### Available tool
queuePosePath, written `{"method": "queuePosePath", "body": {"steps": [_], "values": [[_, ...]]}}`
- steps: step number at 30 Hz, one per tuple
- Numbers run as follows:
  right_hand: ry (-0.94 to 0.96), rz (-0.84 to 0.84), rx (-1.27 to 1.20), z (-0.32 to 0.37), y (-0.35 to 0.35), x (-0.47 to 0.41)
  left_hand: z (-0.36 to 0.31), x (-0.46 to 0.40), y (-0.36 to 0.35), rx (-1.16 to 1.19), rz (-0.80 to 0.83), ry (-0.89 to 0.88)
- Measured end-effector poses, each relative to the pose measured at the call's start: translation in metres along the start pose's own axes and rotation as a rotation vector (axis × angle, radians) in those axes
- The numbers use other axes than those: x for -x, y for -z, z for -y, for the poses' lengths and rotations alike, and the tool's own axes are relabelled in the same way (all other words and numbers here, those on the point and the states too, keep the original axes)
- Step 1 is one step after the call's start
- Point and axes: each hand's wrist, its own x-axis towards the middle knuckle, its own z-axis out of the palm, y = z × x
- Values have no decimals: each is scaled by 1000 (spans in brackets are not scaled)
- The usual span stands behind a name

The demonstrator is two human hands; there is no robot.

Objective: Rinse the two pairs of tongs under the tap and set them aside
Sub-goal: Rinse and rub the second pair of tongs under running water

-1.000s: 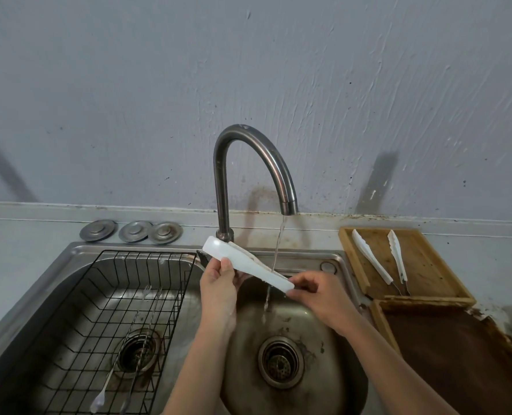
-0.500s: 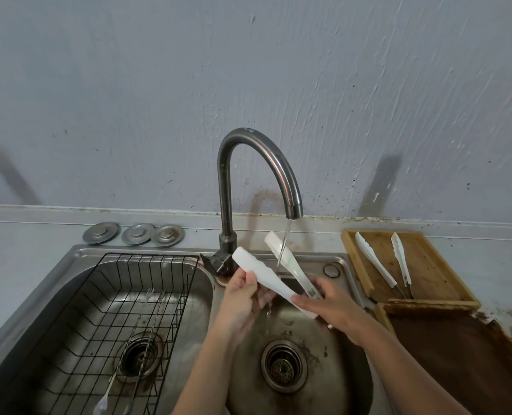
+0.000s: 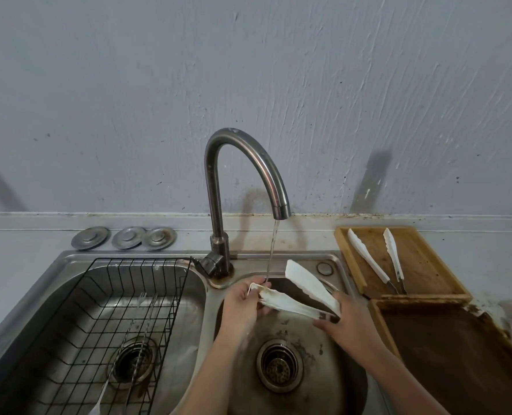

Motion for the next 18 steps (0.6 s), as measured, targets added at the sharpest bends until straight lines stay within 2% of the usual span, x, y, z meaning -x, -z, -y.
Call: {"method": "queuePosePath", "body": {"steps": [6, 11, 12, 15, 18], "values": [[32, -71, 12, 5, -2, 2, -3, -4, 1, -164, -11, -125], [87, -54, 58, 0, 18, 3, 0, -8, 8, -34, 221, 103], [107, -44, 86, -2, 21, 3, 1, -7, 10, -65, 269, 126], [135, -29, 128, -5, 29, 5, 1, -6, 9, -329, 336, 120], [145, -37, 167, -7, 31, 7, 6, -13, 5, -590, 218, 38]]}}
